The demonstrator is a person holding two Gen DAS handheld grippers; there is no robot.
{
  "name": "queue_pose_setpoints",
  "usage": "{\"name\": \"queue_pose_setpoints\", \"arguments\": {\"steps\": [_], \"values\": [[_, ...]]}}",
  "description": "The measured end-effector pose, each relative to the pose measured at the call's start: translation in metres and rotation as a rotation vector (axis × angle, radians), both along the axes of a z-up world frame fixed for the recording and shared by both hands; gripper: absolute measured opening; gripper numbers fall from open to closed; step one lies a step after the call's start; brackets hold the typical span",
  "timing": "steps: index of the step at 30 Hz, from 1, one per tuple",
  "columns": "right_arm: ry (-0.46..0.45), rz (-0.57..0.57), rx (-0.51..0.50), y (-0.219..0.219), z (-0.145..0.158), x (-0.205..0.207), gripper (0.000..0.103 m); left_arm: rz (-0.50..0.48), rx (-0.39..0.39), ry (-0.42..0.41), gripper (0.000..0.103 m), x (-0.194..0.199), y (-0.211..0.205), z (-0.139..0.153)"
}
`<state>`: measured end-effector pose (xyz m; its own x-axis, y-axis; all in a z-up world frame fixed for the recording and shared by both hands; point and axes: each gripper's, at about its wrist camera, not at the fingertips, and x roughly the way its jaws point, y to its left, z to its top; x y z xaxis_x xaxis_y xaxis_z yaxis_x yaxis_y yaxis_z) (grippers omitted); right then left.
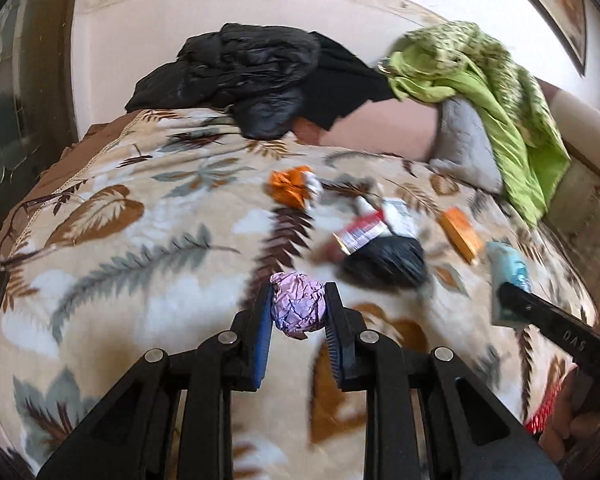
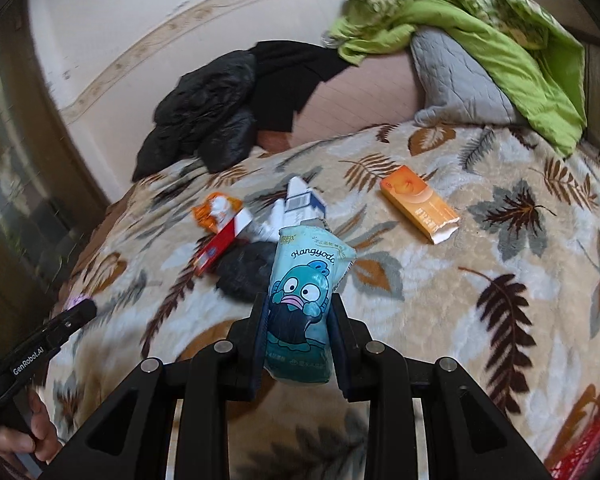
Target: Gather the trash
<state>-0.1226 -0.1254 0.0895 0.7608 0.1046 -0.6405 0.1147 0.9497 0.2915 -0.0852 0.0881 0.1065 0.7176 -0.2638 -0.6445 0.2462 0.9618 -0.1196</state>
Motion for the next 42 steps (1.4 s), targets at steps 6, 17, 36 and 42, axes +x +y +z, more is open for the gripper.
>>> {"name": "queue_pose_setpoints", "arguments": {"steps": [6,17,36,42], "values": [[0.015,0.056,-0.023,0.015,-0.006,-0.033,0.030,-0.048,0.051,-0.003,0.023,-0.032,-0.032,-0.018],[0.036,0.042,-0.017,0.013,-0.014,-0.025,0.030,-0.130,0.173,-0.076,0.023,-0.049,-0.064,-0.036],[0.056,0.049,-0.010,0.017,-0.019,-0.018,0.030,-0.105,0.182,-0.062,0.023,-0.034,-0.055,-0.044],[0.053,0.048,-0.009,0.014,-0.019,-0.019,0.030,-0.102,0.189,-0.063,0.023,-0.035,-0.054,-0.043]]}}
